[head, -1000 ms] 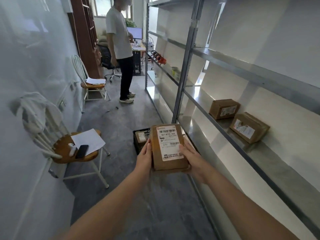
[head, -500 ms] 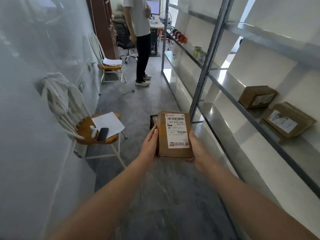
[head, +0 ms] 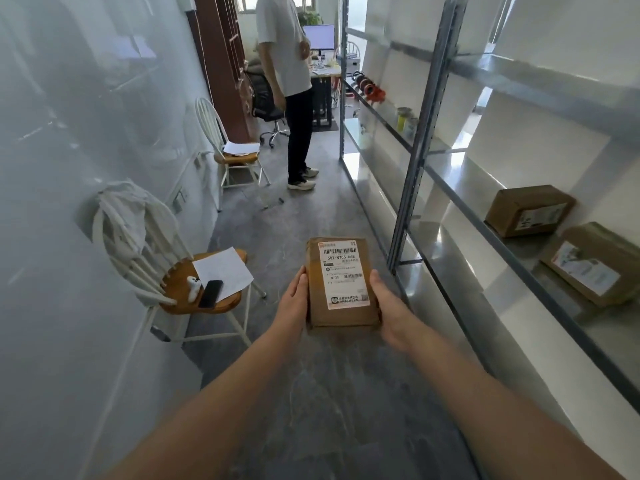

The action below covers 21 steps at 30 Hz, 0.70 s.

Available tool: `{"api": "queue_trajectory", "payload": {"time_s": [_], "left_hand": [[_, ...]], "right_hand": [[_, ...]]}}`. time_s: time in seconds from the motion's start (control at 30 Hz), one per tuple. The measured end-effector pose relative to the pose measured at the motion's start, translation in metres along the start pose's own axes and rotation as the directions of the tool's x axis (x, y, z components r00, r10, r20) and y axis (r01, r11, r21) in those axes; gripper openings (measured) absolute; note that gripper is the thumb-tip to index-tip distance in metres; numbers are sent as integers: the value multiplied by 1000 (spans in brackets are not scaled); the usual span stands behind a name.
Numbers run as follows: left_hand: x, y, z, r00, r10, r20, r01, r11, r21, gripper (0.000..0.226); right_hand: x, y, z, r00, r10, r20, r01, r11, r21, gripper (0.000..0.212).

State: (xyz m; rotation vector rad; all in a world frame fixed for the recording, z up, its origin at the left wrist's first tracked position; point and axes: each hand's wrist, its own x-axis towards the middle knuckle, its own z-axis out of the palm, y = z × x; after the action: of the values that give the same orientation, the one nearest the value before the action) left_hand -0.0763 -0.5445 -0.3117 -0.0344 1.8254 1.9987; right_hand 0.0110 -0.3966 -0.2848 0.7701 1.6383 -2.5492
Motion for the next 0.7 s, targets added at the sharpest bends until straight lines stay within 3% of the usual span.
{"api": "queue_trajectory", "payload": {"time_s": [0.17, 0.33, 0.47, 0.7], "left_hand": [[11, 9, 76, 1000, 31, -3, -31, 999, 15, 43], [20, 5, 130, 1000, -23, 5, 24, 999, -42, 39], [19, -10, 161, 998, -66, 12, 66, 995, -76, 38], [29, -31, 192, 993, -99, 71, 99, 995, 10, 38]], "right_hand": [[9, -31, -60, 997, -74, 24, 71, 992, 105, 57], [15, -57, -114, 992, -120, 40, 116, 989, 87, 55], [21, -59, -147, 997, -80, 11, 79, 993, 92, 57], [22, -53, -192, 997, 32, -68, -25, 995, 95, 61]]}}
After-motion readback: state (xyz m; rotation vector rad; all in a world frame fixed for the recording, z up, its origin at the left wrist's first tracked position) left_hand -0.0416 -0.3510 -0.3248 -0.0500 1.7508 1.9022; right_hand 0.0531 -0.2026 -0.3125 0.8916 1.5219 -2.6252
